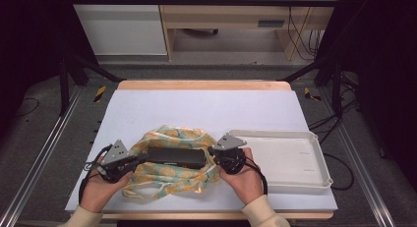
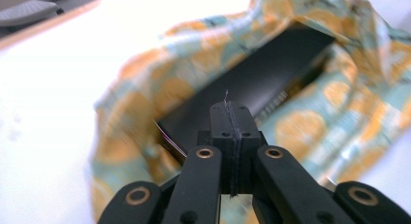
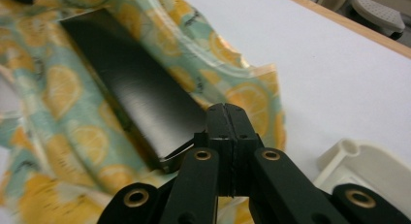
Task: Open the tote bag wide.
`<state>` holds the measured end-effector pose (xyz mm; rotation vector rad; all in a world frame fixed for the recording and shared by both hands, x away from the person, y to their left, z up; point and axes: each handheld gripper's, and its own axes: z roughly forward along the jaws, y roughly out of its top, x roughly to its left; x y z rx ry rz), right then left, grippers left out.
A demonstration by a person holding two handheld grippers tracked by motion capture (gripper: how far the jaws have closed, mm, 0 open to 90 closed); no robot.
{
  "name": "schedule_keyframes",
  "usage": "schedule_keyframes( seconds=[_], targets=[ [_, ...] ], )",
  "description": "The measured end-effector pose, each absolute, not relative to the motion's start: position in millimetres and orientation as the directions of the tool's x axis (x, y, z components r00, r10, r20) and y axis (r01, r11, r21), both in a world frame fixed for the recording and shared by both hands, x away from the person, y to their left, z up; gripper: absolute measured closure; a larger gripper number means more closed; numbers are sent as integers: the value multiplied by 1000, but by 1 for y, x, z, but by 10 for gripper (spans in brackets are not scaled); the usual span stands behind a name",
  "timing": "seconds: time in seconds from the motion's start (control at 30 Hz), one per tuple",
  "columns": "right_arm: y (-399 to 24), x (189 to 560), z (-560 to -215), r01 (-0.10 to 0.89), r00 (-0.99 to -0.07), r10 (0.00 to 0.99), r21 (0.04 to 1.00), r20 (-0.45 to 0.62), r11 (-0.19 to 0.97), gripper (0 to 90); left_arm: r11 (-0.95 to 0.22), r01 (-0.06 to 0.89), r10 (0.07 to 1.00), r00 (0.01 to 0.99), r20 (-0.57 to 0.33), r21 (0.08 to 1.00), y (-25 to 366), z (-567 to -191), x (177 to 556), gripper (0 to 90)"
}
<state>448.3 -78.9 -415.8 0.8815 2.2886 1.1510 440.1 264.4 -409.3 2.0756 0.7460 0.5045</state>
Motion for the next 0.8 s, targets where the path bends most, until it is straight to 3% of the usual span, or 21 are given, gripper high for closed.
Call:
schedule_keyframes(
  seconds=[0.3, 0.8],
  targets=[
    [-59, 427, -424, 332, -739, 669, 823, -76, 460, 900, -448, 335, 690, 720, 81, 829, 267, -402, 491, 900],
    [-26, 423, -449, 336, -786, 613, 777, -80, 532, 900, -438, 399, 733, 678, 63, 805, 282, -433, 504, 900]
  ],
)
